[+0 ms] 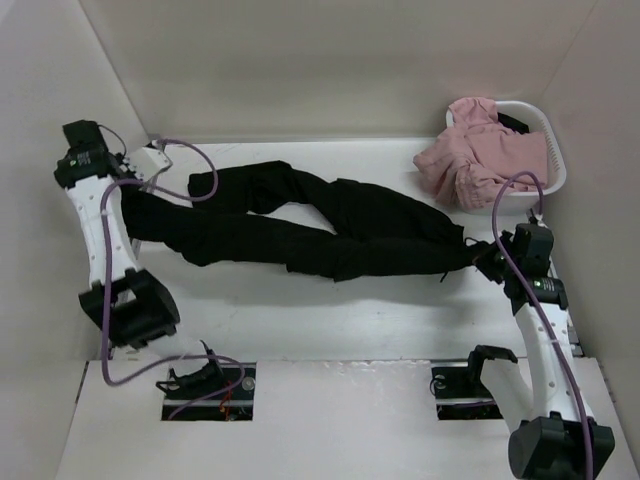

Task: Fold and stack the trousers
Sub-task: Flatten the trousers out

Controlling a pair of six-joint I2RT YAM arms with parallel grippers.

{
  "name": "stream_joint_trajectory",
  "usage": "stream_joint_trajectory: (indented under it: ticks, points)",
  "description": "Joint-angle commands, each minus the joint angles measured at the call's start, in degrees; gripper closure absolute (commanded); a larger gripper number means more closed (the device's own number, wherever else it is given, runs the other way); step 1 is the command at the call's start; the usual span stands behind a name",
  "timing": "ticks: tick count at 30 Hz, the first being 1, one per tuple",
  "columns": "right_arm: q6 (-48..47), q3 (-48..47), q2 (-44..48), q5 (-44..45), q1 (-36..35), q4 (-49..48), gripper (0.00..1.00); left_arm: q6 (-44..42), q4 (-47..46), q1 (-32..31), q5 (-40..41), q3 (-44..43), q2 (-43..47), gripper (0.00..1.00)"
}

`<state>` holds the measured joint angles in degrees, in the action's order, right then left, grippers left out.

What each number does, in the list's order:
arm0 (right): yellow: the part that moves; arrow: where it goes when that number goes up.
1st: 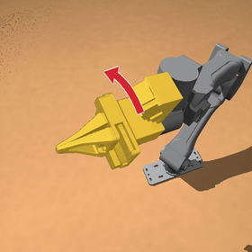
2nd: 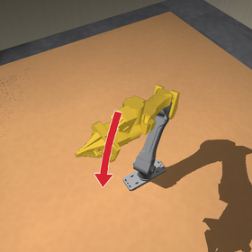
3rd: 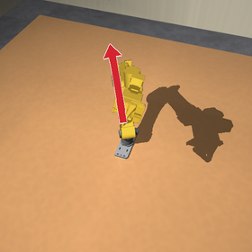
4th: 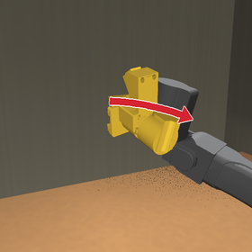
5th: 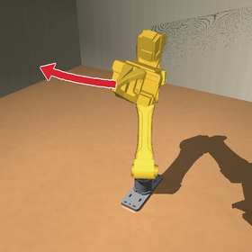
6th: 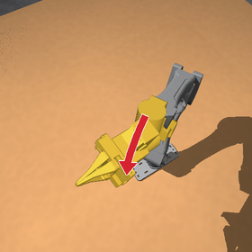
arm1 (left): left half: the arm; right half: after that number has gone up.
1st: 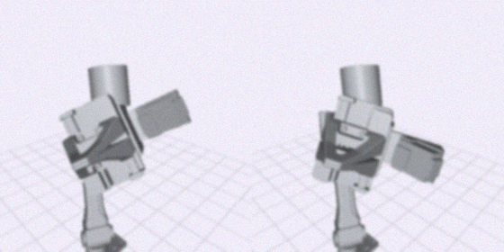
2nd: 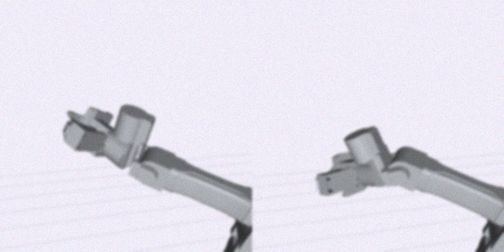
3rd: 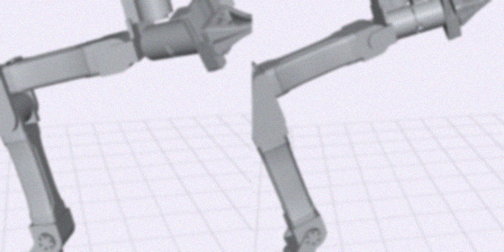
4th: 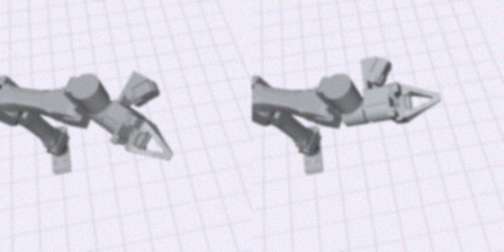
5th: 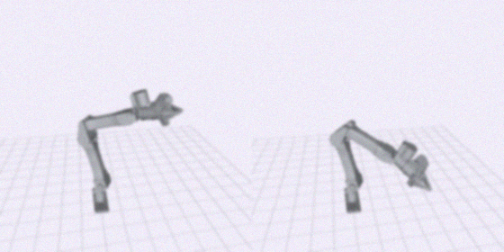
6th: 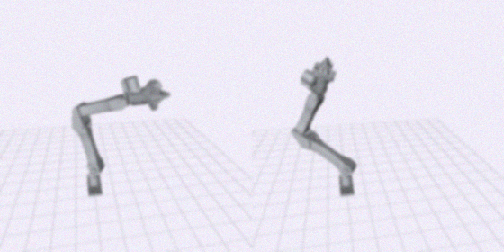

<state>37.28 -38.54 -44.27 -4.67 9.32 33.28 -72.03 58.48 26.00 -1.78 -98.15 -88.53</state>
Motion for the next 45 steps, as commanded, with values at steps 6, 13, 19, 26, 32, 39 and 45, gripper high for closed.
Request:
stream_joint_trajectory:
  ticks: [6,13,19,26,32,39,45]
  points:
    - [-2.8,-4.4,1.6,0.1,1.4,1.2,0.99,-1.0,24.7,-2.2,-4.7,-12.9,-13.9,0.96]
    - [-2.8,-2.7,1.0,-0.3,2.1,1.3,0.99,-0.8,27.3,-3.4,-5.2,-13.0,-20.0,0.93]
    - [-3.6,-2.9,-1.5,0.4,1.4,0.5,0.99,19.8,16.0,-8.5,-7.1,-34.9,-40.5,0.7]
    - [-3.9,-2.4,0.6,-0.3,0.7,0.8,0.97,39.1,-0.3,-5.0,-10.8,-30.7,-33.1,0.49]
    - [-2.8,-0.7,1.8,0.2,0.1,0.7,0.96,41.8,-2.6,3.6,-15.3,-4.3,-16.1,0.44]
    - [-1.9,1.1,2.2,0.6,1.5,0.9,0.93,43.4,-1.3,9.8,-17.8,10.2,-21.1,0.53]
    - [-0.5,1.5,2.0,2.6,1.5,1.9,0.43,47.2,-7.3,9.0,-18.5,10.4,-24.1,0.51]
